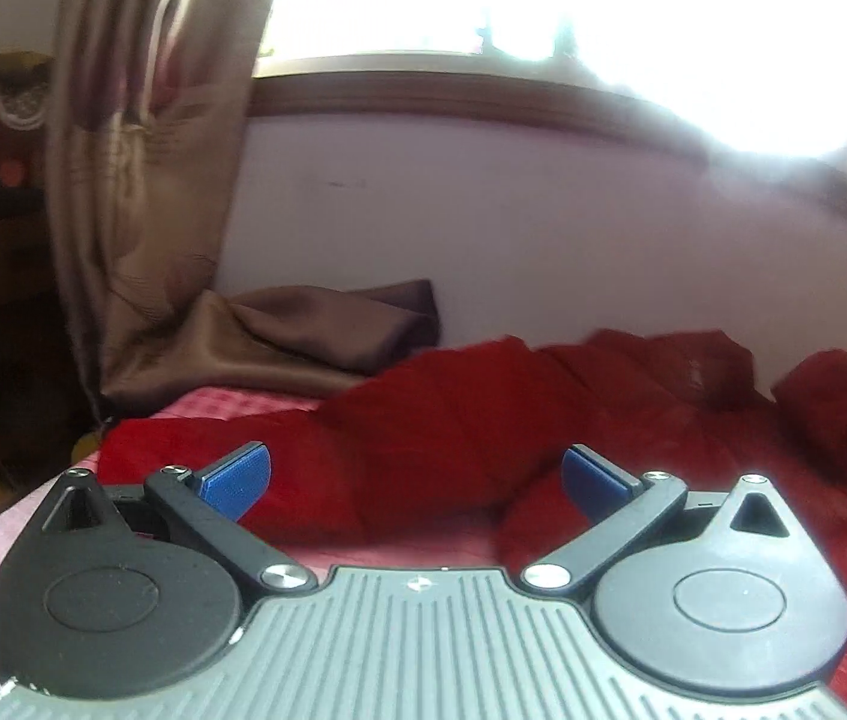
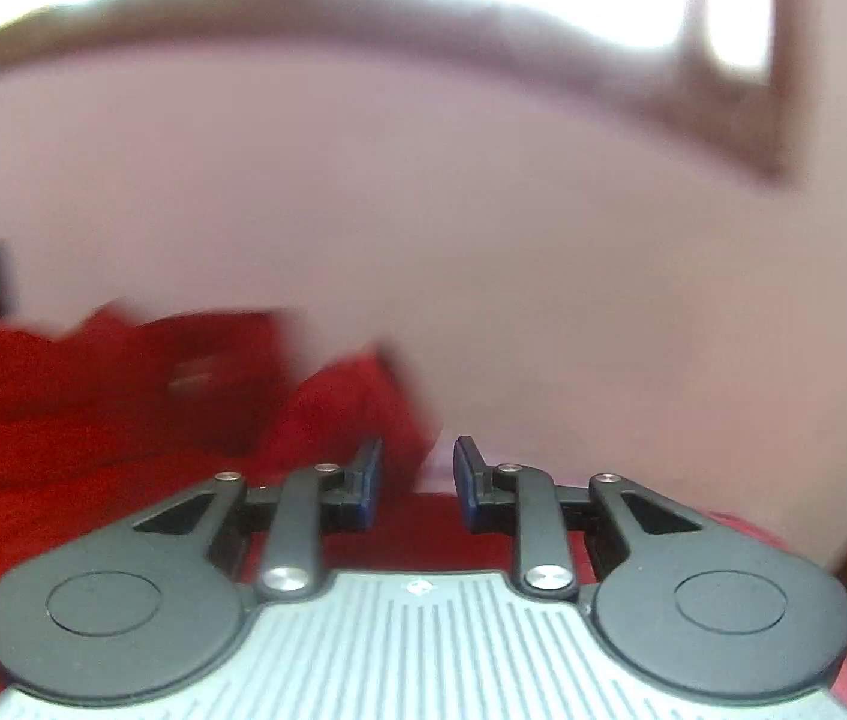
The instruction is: Fold large clothes
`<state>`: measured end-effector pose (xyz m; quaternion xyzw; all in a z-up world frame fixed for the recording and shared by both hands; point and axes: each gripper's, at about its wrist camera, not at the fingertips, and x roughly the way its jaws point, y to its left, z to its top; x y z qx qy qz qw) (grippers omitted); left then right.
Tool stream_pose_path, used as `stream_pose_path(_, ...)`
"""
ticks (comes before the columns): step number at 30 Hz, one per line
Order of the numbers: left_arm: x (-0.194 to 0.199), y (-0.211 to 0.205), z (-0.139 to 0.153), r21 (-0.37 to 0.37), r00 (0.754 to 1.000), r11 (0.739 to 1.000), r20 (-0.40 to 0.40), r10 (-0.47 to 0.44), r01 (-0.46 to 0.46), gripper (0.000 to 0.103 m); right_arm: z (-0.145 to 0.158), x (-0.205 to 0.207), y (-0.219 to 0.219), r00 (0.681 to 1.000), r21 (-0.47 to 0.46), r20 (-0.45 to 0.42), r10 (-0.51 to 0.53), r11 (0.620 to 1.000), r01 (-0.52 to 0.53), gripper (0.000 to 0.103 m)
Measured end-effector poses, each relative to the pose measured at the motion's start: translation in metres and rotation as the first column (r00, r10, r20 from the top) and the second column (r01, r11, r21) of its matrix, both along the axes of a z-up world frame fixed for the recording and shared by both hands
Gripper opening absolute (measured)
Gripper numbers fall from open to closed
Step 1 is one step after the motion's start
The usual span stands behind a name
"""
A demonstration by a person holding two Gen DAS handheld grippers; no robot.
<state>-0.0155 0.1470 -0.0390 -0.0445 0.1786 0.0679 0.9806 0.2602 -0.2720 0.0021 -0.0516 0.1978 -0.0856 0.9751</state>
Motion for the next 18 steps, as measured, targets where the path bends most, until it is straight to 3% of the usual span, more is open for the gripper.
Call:
stream_pose_path(3,0.000,-0.012,-0.004,0.002,0.999,0.999,-0.022,-0.034,0.034,0.103,0.011,-0.027,-0.085,0.989,0.001,-0.005,-0.145,0.989,0.145,0.025)
stream_pose_path(6,0.003,-0.023,-0.009,0.001,0.996,0.998,-0.060,-0.066,0.066,0.103,0.001,-0.048,-0.164,0.956,0.027,-0.067,-0.285,0.958,0.287,0.025)
stream_pose_path(8,0.002,-0.029,-0.014,-0.007,0.995,0.998,-0.083,-0.058,0.058,0.103,-0.007,-0.066,-0.199,0.934,0.085,-0.112,-0.340,0.933,0.350,0.026)
stream_pose_path(9,0.001,-0.031,-0.016,-0.022,0.994,0.998,-0.089,-0.066,0.064,0.103,-0.009,-0.081,-0.208,0.937,0.158,-0.114,-0.331,0.925,0.346,0.027)
stream_pose_path(11,0.000,-0.037,-0.018,-0.026,0.994,0.998,-0.095,-0.061,0.058,0.103,-0.009,-0.099,-0.196,0.957,0.219,-0.077,-0.281,0.931,0.291,0.044)
stream_pose_path(13,0.002,-0.046,-0.020,-0.014,0.993,0.999,-0.102,-0.054,0.053,0.103,-0.006,-0.104,-0.156,0.985,0.206,-0.020,-0.170,0.964,0.170,0.087)
stream_pose_path(15,0.002,-0.054,-0.019,-0.019,0.993,0.998,-0.098,-0.064,0.063,0.103,-0.001,-0.097,-0.117,1.000,0.290,0.026,0.001,0.957,-0.008,0.102)
stream_pose_path(18,-0.001,-0.065,-0.018,-0.030,0.994,0.997,-0.084,-0.068,0.065,0.103,-0.001,-0.065,-0.046,0.982,0.304,0.021,0.186,0.935,-0.183,0.102)
